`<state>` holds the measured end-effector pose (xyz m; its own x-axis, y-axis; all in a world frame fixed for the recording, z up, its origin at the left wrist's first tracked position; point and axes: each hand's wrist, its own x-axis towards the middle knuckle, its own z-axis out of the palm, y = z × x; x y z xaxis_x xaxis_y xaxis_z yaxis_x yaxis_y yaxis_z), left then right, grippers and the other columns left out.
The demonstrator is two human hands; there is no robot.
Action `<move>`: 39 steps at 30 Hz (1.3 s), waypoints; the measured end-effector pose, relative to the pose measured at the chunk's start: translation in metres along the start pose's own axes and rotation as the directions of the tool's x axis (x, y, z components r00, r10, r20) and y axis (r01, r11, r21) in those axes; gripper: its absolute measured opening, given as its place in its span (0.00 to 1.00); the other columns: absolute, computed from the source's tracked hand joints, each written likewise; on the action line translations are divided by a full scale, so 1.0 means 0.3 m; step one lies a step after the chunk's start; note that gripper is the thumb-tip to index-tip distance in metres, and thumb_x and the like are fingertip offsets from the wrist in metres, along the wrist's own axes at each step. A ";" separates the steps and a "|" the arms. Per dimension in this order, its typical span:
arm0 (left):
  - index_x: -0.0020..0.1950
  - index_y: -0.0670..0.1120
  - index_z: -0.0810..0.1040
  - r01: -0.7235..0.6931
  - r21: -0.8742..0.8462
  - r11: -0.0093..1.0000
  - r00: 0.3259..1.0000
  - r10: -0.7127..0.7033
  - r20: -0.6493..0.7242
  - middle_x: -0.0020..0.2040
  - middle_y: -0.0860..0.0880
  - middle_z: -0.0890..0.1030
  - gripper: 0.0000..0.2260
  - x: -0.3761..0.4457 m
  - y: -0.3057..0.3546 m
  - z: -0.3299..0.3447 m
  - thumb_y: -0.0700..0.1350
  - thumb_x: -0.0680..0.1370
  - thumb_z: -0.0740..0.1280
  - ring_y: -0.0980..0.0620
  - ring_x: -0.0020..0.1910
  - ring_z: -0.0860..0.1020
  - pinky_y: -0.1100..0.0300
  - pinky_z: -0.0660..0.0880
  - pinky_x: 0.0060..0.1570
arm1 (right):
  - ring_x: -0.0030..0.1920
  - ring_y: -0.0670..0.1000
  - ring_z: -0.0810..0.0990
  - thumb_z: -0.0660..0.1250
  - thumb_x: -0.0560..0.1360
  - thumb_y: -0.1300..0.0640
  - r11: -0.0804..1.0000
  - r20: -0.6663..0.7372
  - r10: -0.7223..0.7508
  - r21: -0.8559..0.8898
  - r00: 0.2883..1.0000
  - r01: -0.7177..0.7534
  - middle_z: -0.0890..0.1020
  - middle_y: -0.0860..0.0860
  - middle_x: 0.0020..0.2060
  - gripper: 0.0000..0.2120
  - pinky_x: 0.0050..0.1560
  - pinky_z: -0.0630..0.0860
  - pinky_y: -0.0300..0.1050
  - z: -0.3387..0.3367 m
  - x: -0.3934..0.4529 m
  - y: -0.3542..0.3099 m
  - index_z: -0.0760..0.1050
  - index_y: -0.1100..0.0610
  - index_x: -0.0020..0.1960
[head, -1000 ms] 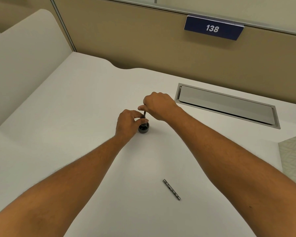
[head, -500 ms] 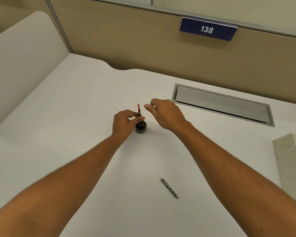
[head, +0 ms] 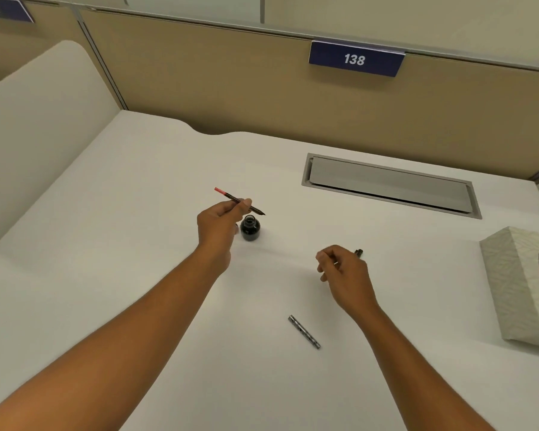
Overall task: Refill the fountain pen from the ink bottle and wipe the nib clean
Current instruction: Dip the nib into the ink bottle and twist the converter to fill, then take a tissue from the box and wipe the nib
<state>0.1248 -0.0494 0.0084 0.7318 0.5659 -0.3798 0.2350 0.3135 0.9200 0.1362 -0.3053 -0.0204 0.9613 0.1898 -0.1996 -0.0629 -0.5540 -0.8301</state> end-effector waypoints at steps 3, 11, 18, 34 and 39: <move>0.47 0.49 0.88 0.054 -0.047 0.997 0.998 -0.052 0.042 0.42 0.53 0.88 0.05 -0.079 0.002 0.057 0.48 0.74 0.79 0.52 0.46 0.80 0.56 0.75 0.52 | 0.34 0.43 0.85 0.66 0.83 0.52 0.997 -0.062 0.058 0.047 0.996 -0.055 0.86 0.49 0.39 0.08 0.41 0.77 0.42 -0.066 -0.073 0.072 0.81 0.51 0.46; 0.49 0.50 0.87 0.182 -0.002 0.983 0.950 -0.175 0.259 0.48 0.53 0.89 0.06 -0.284 -0.045 0.314 0.49 0.75 0.79 0.53 0.56 0.82 0.55 0.75 0.58 | 0.35 0.47 0.85 0.66 0.82 0.53 0.992 -0.291 0.122 0.078 0.949 -0.104 0.86 0.50 0.38 0.08 0.40 0.77 0.41 -0.328 -0.197 0.209 0.82 0.51 0.47; 0.50 0.47 0.87 0.209 0.076 0.975 0.883 -0.222 0.413 0.51 0.50 0.88 0.08 -0.424 -0.103 0.565 0.48 0.74 0.79 0.53 0.52 0.83 0.57 0.77 0.52 | 0.40 0.53 0.84 0.64 0.82 0.57 0.987 -0.546 0.077 -0.074 0.834 -0.140 0.83 0.48 0.41 0.07 0.44 0.79 0.49 -0.647 -0.267 0.360 0.80 0.53 0.49; 0.46 0.49 0.88 0.191 0.200 0.961 0.831 -0.267 0.487 0.50 0.49 0.88 0.06 -0.434 -0.201 0.735 0.50 0.74 0.79 0.50 0.53 0.82 0.51 0.77 0.57 | 0.67 0.62 0.71 0.72 0.76 0.63 0.384 -0.232 0.054 -0.893 0.971 -0.235 0.68 0.55 0.75 0.10 0.51 0.83 0.55 -1.165 0.069 0.644 0.87 0.54 0.55; 0.46 0.49 0.88 0.203 0.213 0.956 0.834 -0.283 0.474 0.50 0.48 0.89 0.06 -0.415 -0.219 0.746 0.50 0.74 0.79 0.51 0.53 0.82 0.53 0.77 0.54 | 0.71 0.67 0.70 0.70 0.75 0.59 0.136 -0.196 -0.033 -0.972 0.980 -0.190 0.65 0.54 0.80 0.07 0.57 0.78 0.60 -1.174 0.135 0.663 0.86 0.58 0.49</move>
<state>0.1614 -0.3112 0.0170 0.8471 0.0216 -0.5310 0.5093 0.2526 0.8227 0.2570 -0.6933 -0.0104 0.9968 0.0452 -0.0657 0.0692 -0.8996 0.4313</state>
